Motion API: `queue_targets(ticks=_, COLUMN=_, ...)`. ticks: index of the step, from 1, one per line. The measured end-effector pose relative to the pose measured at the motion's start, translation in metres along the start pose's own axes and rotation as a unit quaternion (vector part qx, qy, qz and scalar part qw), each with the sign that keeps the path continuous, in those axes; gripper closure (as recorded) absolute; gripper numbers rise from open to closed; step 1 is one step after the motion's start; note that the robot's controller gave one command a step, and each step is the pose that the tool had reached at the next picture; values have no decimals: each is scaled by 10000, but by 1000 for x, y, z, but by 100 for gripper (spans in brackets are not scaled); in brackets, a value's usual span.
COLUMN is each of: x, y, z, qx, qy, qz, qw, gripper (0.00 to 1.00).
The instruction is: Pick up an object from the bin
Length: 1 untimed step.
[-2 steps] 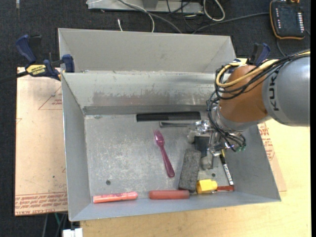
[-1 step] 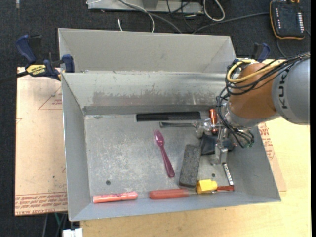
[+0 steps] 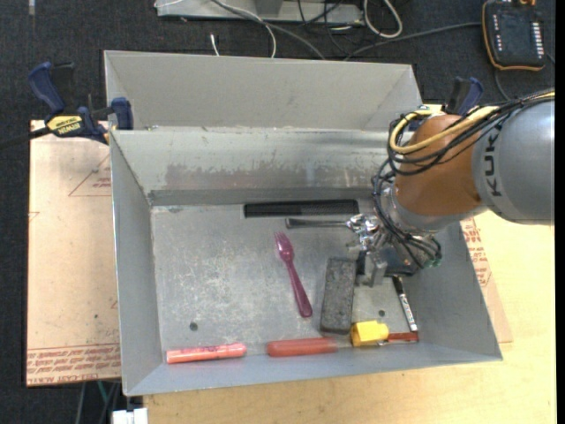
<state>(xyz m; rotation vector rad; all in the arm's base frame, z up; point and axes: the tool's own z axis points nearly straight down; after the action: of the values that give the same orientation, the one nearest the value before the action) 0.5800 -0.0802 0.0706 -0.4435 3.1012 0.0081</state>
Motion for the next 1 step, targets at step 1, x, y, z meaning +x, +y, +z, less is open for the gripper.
queue_targets(ticks=1, x=0, y=0, z=0, qx=0, qy=0, qz=0, qw=10000, gripper=100)
